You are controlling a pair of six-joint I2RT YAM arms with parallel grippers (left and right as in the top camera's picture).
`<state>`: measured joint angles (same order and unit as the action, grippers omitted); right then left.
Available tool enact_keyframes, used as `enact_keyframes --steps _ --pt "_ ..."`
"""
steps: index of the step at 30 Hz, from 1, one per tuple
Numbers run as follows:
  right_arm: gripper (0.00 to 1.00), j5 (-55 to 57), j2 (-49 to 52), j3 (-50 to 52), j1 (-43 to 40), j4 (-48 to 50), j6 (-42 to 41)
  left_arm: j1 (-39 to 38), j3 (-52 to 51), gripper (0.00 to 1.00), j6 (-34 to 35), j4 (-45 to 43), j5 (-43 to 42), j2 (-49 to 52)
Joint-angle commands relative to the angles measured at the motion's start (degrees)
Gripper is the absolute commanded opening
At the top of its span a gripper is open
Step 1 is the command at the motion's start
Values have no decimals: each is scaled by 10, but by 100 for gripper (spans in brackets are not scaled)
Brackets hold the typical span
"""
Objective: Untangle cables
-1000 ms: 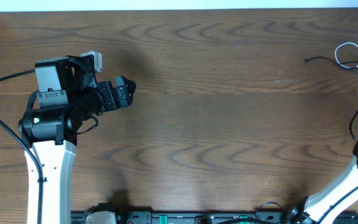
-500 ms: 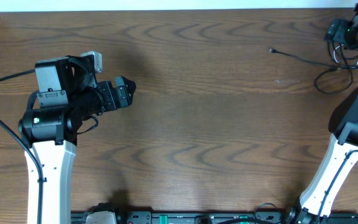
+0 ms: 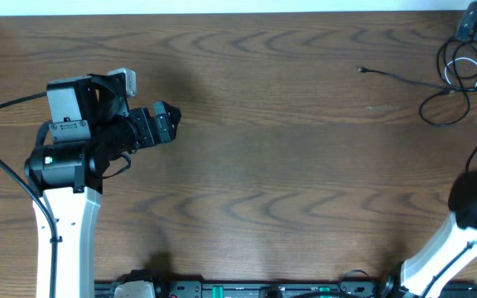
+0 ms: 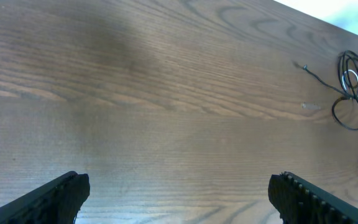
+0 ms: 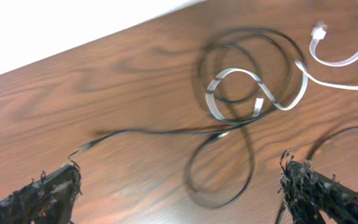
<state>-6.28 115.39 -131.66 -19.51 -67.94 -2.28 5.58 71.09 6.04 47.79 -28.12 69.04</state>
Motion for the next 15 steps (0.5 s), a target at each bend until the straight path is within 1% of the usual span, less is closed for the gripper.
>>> enact_keyframes --steps 1,4,11,15 --pt "99 -123 -81 -10 11 -44 40 2 12 98 3 2 3 2" --pt "99 -140 -131 -10 26 -93 63 2 12 98 3 2 3 2" --pt "99 -140 -244 -10 76 -231 62 2 12 98 3 2 3 2" --pt "99 -142 -294 -10 79 -293 60 2 12 98 3 2 3 2"
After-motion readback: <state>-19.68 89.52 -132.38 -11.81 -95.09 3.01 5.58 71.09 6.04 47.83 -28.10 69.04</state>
